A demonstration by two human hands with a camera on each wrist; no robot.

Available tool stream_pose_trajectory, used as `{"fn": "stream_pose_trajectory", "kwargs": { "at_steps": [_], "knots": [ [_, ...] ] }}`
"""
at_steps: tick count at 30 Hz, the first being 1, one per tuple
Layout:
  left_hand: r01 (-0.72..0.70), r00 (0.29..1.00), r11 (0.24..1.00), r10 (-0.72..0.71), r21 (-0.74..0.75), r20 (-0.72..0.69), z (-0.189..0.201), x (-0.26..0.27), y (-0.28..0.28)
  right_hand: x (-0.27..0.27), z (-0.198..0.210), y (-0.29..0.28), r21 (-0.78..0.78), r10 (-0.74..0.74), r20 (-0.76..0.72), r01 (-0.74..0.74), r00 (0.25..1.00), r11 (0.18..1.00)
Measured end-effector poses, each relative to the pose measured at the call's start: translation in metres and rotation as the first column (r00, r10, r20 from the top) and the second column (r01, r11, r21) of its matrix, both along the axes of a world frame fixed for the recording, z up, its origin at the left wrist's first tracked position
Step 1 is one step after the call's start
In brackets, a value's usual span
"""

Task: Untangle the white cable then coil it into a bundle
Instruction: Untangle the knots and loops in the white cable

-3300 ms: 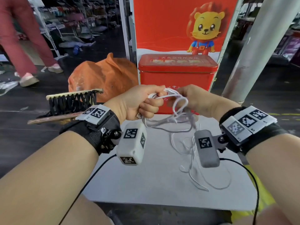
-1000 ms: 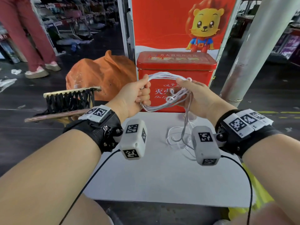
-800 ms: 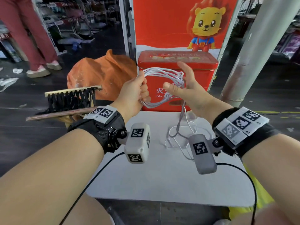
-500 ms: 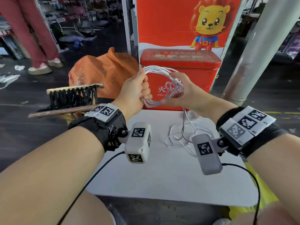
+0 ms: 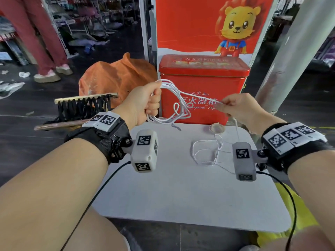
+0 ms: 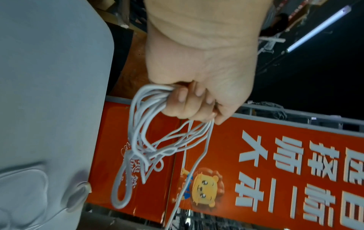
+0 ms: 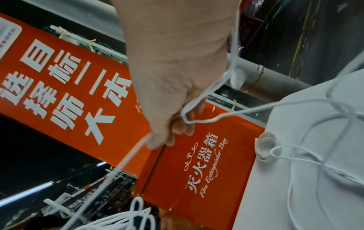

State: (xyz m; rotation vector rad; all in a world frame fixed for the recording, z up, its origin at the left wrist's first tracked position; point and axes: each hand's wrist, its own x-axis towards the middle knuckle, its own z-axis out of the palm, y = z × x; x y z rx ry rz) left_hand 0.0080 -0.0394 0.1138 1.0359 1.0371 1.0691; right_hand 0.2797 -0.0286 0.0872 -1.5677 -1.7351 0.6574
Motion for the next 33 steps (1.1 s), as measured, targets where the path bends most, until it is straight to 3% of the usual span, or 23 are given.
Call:
{"fn": "stream_pose_trajectory", "kwargs": {
  "at_steps": [4,7,9,12,14,17,18,20,26,31,33],
  "knots": [
    [-0.087,0.996,0.996,0.087,-0.003,-0.020,0.000,-0.005,0.002,-0.001,-0.006,0.003,0.052,-0.059,0.031,0.058,0.998,0.997],
    [0.092,0.981,0.995,-0.095,-0.022,-0.171,0.003,-0.001,-0.006,-0.006,-0.008,0.008,0.064,-0.159,-0.014,0.160,0.987,0.985],
    [0.214,0.953,0.976,-0.217,-0.033,-0.211,0.007,0.003,-0.013,-0.006,-0.010,0.011,0.031,-0.202,0.082,0.200,0.976,0.979],
    [0.268,0.957,0.963,-0.268,-0.016,-0.111,0.014,0.004,-0.016,-0.003,-0.014,0.010,-0.027,-0.087,0.330,0.101,0.940,0.995],
    [0.223,0.974,0.975,-0.223,-0.001,0.035,0.018,-0.001,-0.014,-0.001,-0.016,0.007,-0.056,-0.035,0.538,0.077,0.842,0.995],
    [0.094,0.983,0.996,-0.093,0.003,0.157,0.016,-0.007,-0.010,-0.004,-0.015,0.000,0.041,-0.102,0.825,0.122,0.556,0.992],
    [0.055,0.982,0.998,-0.055,0.000,0.180,0.014,-0.008,-0.008,-0.005,-0.014,-0.001,0.070,-0.131,0.853,0.137,0.505,0.988],
    [0.015,0.976,1.000,-0.013,-0.011,0.215,0.011,-0.007,-0.006,-0.010,-0.012,-0.003,0.097,-0.168,0.823,0.157,0.543,0.983],
    [0.138,0.976,0.989,-0.127,-0.054,0.176,0.012,-0.002,-0.008,-0.012,-0.023,0.004,0.120,-0.135,0.576,0.080,0.806,0.990],
    [0.137,0.959,0.990,-0.122,-0.041,0.254,0.014,0.010,-0.011,-0.017,-0.026,0.003,0.019,-0.009,0.456,0.000,0.890,1.000],
    [0.131,0.941,0.991,-0.118,-0.019,0.318,0.015,0.018,-0.009,-0.026,-0.025,0.003,0.014,0.021,0.339,-0.027,0.940,1.000]
  ]
}}
